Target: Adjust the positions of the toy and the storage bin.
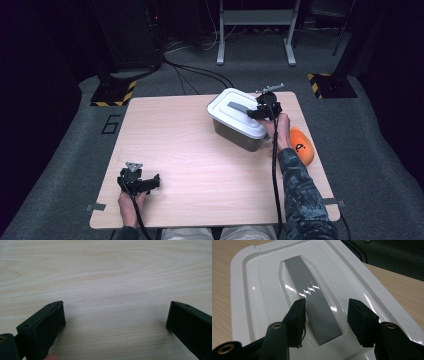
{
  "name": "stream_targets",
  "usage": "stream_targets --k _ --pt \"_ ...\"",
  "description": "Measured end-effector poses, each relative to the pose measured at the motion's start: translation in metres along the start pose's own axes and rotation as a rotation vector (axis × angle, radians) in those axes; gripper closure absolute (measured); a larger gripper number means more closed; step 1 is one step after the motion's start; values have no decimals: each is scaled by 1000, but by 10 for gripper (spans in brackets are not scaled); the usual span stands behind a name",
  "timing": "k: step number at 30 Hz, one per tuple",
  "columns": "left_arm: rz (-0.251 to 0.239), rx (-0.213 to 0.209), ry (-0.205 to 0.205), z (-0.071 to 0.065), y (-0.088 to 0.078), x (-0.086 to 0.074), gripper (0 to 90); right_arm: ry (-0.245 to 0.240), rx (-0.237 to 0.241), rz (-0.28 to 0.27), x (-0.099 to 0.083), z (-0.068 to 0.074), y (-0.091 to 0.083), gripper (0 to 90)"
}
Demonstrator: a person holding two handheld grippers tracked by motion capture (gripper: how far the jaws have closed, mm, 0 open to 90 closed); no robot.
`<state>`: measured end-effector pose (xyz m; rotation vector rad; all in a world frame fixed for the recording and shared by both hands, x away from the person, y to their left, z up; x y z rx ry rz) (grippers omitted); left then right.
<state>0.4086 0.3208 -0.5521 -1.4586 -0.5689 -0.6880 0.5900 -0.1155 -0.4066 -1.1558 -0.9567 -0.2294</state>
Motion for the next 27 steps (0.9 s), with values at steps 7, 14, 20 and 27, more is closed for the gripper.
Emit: stream_targets --k 7,14,20,27 --pt "0 0 -1 0 0 0 17 -30 25 19 -2 5 2 570" --pt "0 0 0 0 0 0 17 -34 29 34 -3 9 -1 581" --pt "0 0 0 0 0 0 17 -9 46 49 -5 14 -4 566" --pt "0 0 0 0 0 0 17 9 101 65 -9 23 -10 475"
Point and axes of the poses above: each handheld gripper's, and its own axes: y roughly forward along the jaws, x roughly out of its top, z roughly to its left, the point moved 3 cm from there along y, roughly forward along the jaws, and after that the axes turned 4 degrees about x, right-handed, at the moved point
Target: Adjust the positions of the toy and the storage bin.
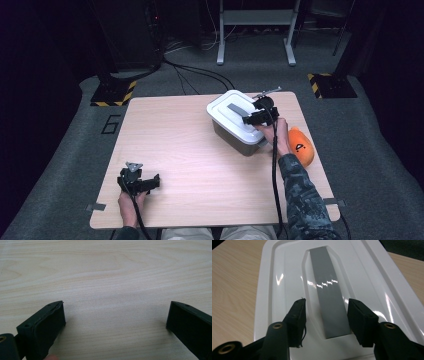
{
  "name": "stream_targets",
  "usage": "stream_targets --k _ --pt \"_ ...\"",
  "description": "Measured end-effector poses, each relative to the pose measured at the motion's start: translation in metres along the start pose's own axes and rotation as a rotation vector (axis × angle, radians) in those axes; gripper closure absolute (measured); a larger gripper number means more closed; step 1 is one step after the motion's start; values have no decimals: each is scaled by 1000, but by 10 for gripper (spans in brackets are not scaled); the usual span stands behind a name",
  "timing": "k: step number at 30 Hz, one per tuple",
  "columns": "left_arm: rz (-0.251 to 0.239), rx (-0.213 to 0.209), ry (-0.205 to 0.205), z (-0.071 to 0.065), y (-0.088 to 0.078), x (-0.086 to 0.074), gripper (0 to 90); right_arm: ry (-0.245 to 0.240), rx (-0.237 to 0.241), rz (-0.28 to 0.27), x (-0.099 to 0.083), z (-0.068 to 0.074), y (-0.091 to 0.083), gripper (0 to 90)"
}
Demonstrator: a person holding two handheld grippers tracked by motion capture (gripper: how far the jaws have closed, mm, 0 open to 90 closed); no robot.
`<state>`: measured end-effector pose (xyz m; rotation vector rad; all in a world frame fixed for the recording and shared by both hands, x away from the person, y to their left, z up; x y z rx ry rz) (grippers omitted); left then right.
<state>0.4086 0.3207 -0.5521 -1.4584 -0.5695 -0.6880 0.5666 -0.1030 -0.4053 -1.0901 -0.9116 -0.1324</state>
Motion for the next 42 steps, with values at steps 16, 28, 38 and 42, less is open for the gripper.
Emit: stream_targets --k 16,28,38,42 --pt "0 0 0 0 0 0 17 -2 27 5 -10 27 -5 560" --pt "0 0 0 0 0 0 17 -23 39 6 -17 52 -5 626" --pt "1 0 0 0 0 0 17 -33 80 5 -20 76 -3 606" --pt "0 0 0 0 0 0 17 -51 97 5 -20 87 -1 606"
Point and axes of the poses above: each handheld gripper's, and its own axes: y roughly forward along the jaws, x roughly out of its top, z roughly to its left, the point moved 3 cm from there along y, roughly forward along the jaws, and after that the axes turned 4 degrees about x, right-handed, at the moved point
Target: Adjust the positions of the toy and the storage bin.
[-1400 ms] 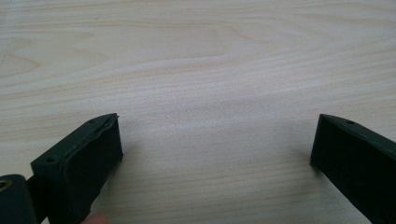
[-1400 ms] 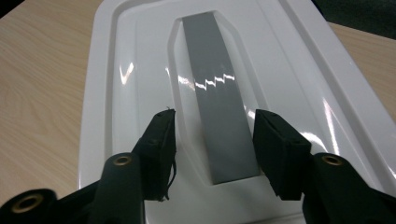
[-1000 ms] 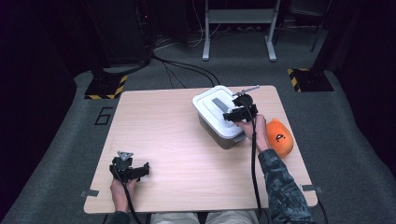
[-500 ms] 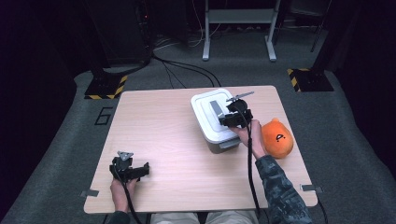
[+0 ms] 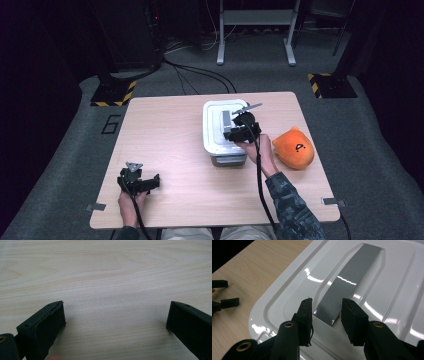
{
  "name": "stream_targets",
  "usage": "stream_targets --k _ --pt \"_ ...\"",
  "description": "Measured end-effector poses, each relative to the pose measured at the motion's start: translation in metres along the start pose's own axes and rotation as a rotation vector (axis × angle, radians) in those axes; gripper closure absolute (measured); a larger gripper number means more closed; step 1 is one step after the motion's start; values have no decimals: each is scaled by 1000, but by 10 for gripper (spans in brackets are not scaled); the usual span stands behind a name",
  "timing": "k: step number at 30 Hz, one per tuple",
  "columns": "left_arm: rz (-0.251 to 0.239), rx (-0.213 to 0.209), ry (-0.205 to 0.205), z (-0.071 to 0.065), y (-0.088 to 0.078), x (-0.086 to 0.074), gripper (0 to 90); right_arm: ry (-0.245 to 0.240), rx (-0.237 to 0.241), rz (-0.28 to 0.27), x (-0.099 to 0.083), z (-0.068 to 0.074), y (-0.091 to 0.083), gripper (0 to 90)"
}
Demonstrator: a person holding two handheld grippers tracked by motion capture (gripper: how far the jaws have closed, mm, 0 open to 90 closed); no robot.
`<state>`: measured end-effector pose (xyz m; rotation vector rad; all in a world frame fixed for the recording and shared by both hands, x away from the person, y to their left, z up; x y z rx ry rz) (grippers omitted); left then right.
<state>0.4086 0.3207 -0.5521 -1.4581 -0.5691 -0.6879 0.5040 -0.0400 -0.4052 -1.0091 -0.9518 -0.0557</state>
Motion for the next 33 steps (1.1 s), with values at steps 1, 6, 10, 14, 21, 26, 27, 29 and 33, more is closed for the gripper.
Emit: stream_targets --k 1,6,10,14,21,26,27,29,33 --pt "0 0 0 0 0 0 17 0 0 0 0 0 0 606" --pt "0 0 -1 0 0 0 17 -11 24 0 1 14 5 614" --pt "0 0 0 0 0 0 17 -2 39 2 2 22 9 617" --pt "0 0 0 0 0 0 17 -30 70 -2 4 37 16 618" --pt "0 -1 -1 0 0 0 16 -37 74 -25 3 39 13 532" --pt "0 0 -1 0 0 0 16 -51 55 -103 -7 35 -8 378" --pt "0 0 -1 0 0 0 16 -51 55 -103 -7 35 -8 378" --pt "1 0 -1 0 0 0 16 -60 41 -129 -13 33 -19 271" --pt "1 0 1 0 0 0 16 -86 5 -152 -29 26 -35 159"
Point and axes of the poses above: each handheld gripper's, and its own axes: y roughly forward along the jaws, x roughly out of its top, z roughly to its left, the point moved 3 cm from there along y, roughly forward along the jaws, and after that the axes turned 4 degrees about x, right-handed, at the moved point
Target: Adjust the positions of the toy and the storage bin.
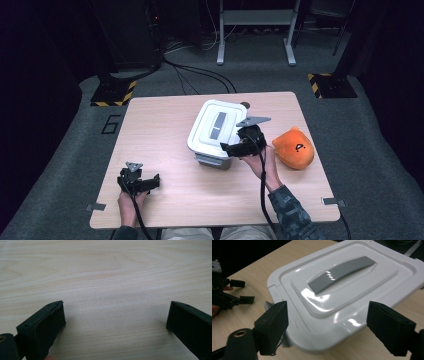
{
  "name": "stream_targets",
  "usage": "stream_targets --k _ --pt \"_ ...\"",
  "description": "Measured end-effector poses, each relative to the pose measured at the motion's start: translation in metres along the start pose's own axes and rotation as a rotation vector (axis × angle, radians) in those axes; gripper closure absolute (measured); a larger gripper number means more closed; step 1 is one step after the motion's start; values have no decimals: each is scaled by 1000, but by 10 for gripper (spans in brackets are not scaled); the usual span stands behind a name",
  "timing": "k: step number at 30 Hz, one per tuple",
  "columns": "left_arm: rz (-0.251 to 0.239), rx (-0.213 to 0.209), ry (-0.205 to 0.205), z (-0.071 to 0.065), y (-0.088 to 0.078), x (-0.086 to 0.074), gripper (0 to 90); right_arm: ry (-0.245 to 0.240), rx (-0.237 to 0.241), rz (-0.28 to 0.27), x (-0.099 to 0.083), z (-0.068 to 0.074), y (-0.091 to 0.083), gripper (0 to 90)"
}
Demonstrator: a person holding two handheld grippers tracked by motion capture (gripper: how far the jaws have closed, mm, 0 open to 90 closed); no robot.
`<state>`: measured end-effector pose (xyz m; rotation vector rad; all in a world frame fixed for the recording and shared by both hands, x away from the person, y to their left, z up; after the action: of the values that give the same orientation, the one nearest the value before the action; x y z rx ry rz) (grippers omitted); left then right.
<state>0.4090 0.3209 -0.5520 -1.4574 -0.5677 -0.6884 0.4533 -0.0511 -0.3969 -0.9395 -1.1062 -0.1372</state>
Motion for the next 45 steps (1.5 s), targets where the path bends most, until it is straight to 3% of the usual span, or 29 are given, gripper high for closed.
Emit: stream_targets --k 3,5,8,9,11,12,13,16,19,23,26,31,32,36,41,45 --pt "-1 1 -1 0 0 0 16 -8 -45 -5 -24 -6 -13 116" --pt "-1 6 -8 -1 0 0 15 -5 -57 -4 -29 -7 -15 94" --pt "-3 21 -11 -3 -1 0 14 16 -100 -3 -56 -12 -20 18" --pt "-9 32 -4 -3 -1 0 14 19 -112 16 -71 -14 -18 0" --pt "-12 33 3 -4 -1 0 12 19 -119 32 -80 -15 -16 0" --pt "-8 32 13 -4 -1 0 0 28 -129 58 -98 -18 -12 0" --pt "-5 28 30 -4 -1 1 0 28 -129 58 -98 -18 -12 0" --pt "19 15 74 -6 -2 4 0 63 -122 83 -124 -25 -3 0" --pt "12 -15 87 -9 -3 9 0 88 -102 123 -153 -32 13 0" --pt "-2 -54 82 -11 -7 15 0 82 -116 149 -166 -34 21 0" --pt "-1 -76 88 -14 -12 24 0 46 -167 155 -166 -33 23 0" --pt "-23 -120 88 -21 -24 48 3 45 -180 146 -167 -36 25 0" --pt "-36 -136 88 -24 -29 58 9 63 -185 141 -167 -34 25 0" --pt "-59 -154 92 -29 -35 72 21 56 -186 138 -167 -34 25 0" --pt "-90 -179 127 -47 -47 104 29 41 -178 139 -167 -35 26 0" --pt "-110 -194 133 -57 -52 121 28 45 -176 142 -167 -35 26 0"
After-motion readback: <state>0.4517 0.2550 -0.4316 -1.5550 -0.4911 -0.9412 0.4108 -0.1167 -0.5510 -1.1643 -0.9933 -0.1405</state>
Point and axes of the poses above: each handheld gripper's, and its own axes: y roughly forward along the jaws, x roughly out of its top, z roughly to its left, the point moved 3 cm from there along y, roughly forward along the jaws, and after that the axes turned 4 degrees about x, right-handed, at the moved point
